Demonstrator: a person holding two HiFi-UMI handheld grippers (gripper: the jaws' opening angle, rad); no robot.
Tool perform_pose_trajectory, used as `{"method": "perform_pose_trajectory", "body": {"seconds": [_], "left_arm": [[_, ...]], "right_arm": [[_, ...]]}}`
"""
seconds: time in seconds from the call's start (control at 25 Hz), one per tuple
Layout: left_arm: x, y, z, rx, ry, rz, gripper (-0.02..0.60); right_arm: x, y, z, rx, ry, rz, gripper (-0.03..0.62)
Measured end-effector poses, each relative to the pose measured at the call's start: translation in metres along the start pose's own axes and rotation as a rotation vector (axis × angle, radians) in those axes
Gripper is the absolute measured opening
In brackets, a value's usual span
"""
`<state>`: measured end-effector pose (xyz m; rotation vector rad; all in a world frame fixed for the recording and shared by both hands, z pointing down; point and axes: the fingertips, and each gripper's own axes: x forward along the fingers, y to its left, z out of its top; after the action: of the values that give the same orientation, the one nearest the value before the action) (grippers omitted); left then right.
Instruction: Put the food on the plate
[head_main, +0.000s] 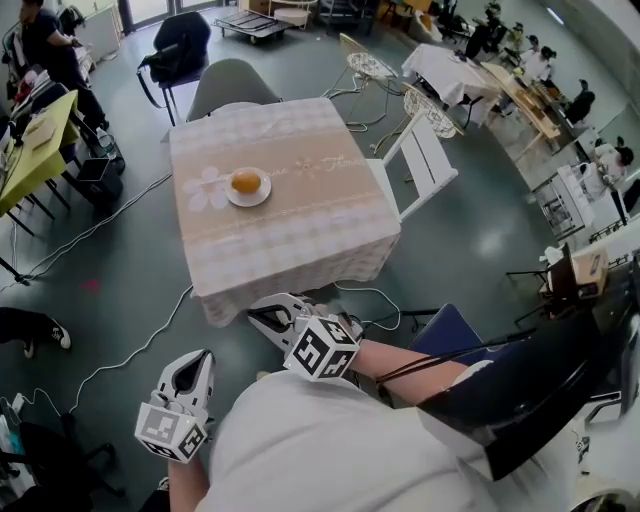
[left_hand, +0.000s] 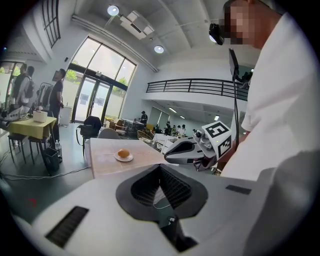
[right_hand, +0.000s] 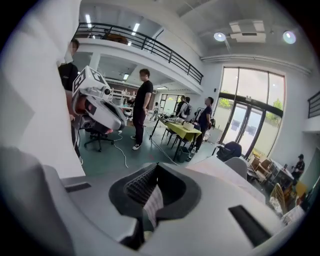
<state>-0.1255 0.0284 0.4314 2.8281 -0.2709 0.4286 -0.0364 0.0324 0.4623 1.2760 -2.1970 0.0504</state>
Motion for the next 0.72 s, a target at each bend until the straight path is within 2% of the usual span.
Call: {"method": "perform_pose_trajectory", "body": {"seconds": [0.32,0.72], "left_arm": [[-0.01,-0.006,-0.007,-0.006,-0.005,0.018,0.009],[-0.023,-0.001,-0.015,-0.026,-0.007,0.039,0.009]], "right_arm": [[-0.004,0.016,0.014,-0.067,-0.019,0.021,0.012],[0.006,0.028,0.017,-0.098,-0.01,0.041,0.012]]}}
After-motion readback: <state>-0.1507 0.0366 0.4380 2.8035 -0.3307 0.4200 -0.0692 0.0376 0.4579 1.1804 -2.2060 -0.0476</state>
